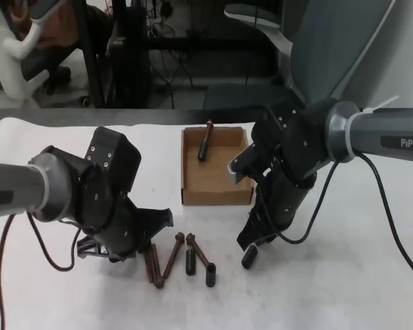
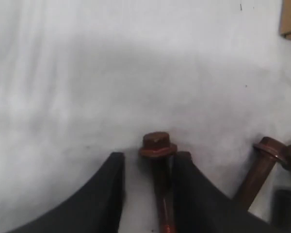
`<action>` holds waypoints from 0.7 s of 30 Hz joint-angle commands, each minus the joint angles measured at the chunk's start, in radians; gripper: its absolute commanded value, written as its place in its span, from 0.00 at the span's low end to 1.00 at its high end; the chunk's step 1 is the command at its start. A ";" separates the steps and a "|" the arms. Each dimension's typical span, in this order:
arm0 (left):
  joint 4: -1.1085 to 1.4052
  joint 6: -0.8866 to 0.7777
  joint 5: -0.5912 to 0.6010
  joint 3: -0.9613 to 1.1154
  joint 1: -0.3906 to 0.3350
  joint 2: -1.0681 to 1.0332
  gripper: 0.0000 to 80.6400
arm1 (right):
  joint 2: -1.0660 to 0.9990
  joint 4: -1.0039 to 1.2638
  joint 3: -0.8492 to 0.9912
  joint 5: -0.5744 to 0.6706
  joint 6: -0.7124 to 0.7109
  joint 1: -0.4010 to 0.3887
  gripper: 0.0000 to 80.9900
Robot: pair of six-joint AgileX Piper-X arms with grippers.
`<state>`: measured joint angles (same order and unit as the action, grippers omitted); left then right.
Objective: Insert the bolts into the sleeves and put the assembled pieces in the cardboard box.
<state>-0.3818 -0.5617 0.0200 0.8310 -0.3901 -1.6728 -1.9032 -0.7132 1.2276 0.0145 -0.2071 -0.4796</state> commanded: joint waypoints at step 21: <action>0.027 -0.059 0.210 0.001 -0.002 -0.117 0.20 | 0.017 -0.002 -0.002 0.036 -0.011 0.003 0.01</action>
<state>-0.3114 -0.6209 0.1508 0.8520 -0.3839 -1.7478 -1.9032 -0.7169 1.2276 0.0373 -0.2071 -0.4796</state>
